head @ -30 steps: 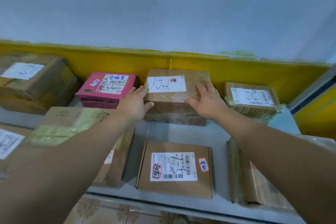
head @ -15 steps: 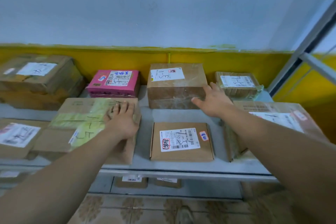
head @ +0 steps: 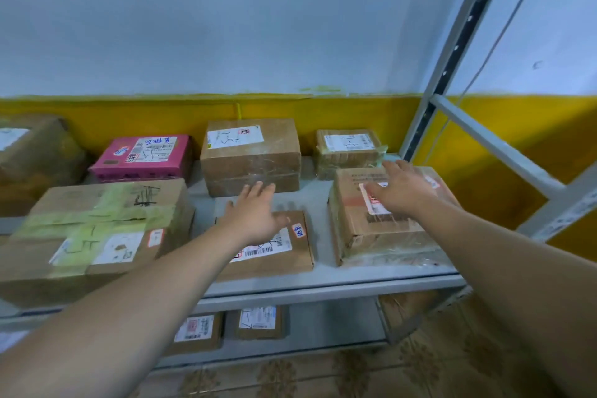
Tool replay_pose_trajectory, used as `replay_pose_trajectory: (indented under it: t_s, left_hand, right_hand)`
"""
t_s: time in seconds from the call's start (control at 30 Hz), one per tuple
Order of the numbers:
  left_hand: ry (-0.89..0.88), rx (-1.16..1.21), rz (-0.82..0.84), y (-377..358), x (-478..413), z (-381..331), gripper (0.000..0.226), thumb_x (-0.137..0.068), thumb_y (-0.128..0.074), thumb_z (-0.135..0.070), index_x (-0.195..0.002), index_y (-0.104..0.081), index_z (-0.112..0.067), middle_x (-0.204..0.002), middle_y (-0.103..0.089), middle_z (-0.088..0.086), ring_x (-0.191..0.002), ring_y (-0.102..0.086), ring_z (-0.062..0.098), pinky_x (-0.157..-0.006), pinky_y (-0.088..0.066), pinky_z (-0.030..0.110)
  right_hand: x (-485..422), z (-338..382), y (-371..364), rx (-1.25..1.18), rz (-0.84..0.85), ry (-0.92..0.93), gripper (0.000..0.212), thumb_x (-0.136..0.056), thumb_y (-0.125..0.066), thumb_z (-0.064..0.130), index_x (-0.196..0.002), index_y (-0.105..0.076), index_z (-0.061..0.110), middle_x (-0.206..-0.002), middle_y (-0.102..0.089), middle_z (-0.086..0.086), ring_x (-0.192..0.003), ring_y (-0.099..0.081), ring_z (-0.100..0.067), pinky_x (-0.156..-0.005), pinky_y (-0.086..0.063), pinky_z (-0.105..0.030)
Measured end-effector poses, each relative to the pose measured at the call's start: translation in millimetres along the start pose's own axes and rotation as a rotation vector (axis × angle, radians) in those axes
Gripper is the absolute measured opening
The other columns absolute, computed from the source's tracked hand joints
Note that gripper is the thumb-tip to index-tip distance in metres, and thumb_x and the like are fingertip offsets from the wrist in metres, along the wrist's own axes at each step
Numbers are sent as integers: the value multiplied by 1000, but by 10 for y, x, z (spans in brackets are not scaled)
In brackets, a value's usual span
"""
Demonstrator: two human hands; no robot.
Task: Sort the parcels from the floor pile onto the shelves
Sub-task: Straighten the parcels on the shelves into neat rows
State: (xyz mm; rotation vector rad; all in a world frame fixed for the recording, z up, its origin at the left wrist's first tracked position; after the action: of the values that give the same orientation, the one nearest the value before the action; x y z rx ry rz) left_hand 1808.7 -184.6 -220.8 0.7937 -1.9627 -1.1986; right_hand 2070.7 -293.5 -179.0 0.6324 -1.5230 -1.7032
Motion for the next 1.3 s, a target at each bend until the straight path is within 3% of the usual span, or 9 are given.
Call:
replay_pose_trajectory:
  t_s: [0.1,0.17,0.23,0.33,0.53,0.83,0.93,1.07,1.3]
  left_hand:
    - [-59,86,14,-186,-3,-624,78,-92,-54,-51,-154,-17,-21,-163,-10,3,-148,-14,24,-118,-19,46]
    - [-68,235,40,-363,-10,-1013,69,-91,-58,-48,-149,-30,-25,-157,-29,2,-139,-34,24,-113,-32,43]
    - [-30,387,55,-543,-41,-1288,70,-88,-61,-49,-147,-31,-28,-152,-38,0,-131,-45,22,-108,-40,43]
    - [61,456,20,-690,-59,-1455,80,-90,-58,-49,-153,-16,-23,-157,-26,1,-138,-35,25,-111,-33,38]
    - [172,486,-90,-709,14,-1521,76,-96,-54,-39,-156,-11,-21,-158,-22,7,-139,-31,27,-109,-28,35]
    - [175,428,-50,-814,159,-1566,77,-96,-51,-46,-156,-7,-25,-159,-19,2,-139,-33,27,-109,-31,40]
    - [171,393,-14,-733,121,-1532,78,-94,-54,-48,-155,-10,-27,-158,-23,3,-138,-37,28,-109,-35,41]
    - [101,325,15,-498,26,-1505,75,-89,-53,-56,-152,-23,-27,-154,-32,2,-132,-44,25,-107,-40,42]
    - [78,238,0,-128,-225,-1224,76,-95,-51,-50,-155,-16,-18,-161,-17,8,-144,-27,28,-115,-27,37]
  right_hand:
    - [-86,-323,63,64,5,-5,73,-97,-43,60,-155,-25,19,-161,-26,-8,-146,-25,-30,-118,-26,-46]
    - [-155,-556,83,50,21,-1,73,-96,-43,61,-155,-25,21,-161,-25,-7,-147,-23,-30,-117,-26,-46]
    - [-225,-790,44,41,55,17,72,-95,-43,62,-153,-27,22,-161,-25,-8,-147,-22,-32,-118,-26,-47]
    - [-269,-1069,-85,-21,135,32,73,-94,-42,65,-153,-27,26,-160,-24,-11,-145,-24,-36,-117,-27,-49]
    - [-138,-1189,-319,-272,271,22,78,-99,-43,57,-158,1,33,-162,-13,-15,-140,-37,-37,-108,-36,-40]
    - [41,-1243,-285,-291,259,13,74,-100,-42,54,-158,1,35,-162,-13,-11,-134,-45,-35,-97,-44,-38]
    - [20,-1190,-207,-249,210,15,75,-98,-44,56,-158,-5,31,-164,-8,-7,-142,-33,-34,-103,-41,-42]
    - [-51,-1041,-19,-169,121,23,77,-96,-43,61,-158,-13,27,-166,-1,-3,-152,-9,-30,-116,-27,-49]
    - [-302,-672,197,-153,57,63,77,-96,-39,62,-158,-16,22,-164,-14,-7,-150,-14,-29,-116,-26,-49]
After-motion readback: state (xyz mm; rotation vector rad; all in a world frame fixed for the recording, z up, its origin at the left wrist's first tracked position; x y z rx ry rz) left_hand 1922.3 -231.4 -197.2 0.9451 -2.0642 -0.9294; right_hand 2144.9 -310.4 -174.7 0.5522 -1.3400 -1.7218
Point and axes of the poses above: each hand's wrist, its own x-axis away from the middle knuckle, its own y-axis out of the back of the hand, z = x × y, the point moved 10 cm from there along -x, towards the middle knuckle
